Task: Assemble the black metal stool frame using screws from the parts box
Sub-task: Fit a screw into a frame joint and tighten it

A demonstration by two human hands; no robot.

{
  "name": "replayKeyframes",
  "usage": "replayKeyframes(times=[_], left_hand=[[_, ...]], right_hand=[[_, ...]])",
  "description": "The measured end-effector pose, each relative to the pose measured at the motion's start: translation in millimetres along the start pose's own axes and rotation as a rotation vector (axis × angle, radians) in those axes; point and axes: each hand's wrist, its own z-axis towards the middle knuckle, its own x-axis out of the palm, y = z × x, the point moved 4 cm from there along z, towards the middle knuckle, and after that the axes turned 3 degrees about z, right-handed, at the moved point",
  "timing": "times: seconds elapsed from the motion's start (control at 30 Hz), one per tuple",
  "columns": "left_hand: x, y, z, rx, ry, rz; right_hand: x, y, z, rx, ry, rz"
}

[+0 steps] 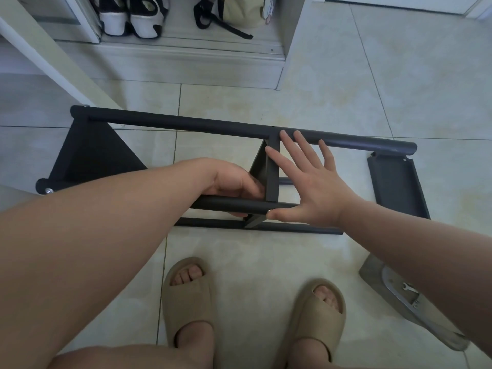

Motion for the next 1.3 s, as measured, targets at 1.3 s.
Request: replayKeyframes(times=[1.3], left_hand=[[-0.8,-2.4,1.0,0.085,-0.015,0.06]], right_hand=[[2.3,-2.3,1.0,-0.009,-0.021,0.011]])
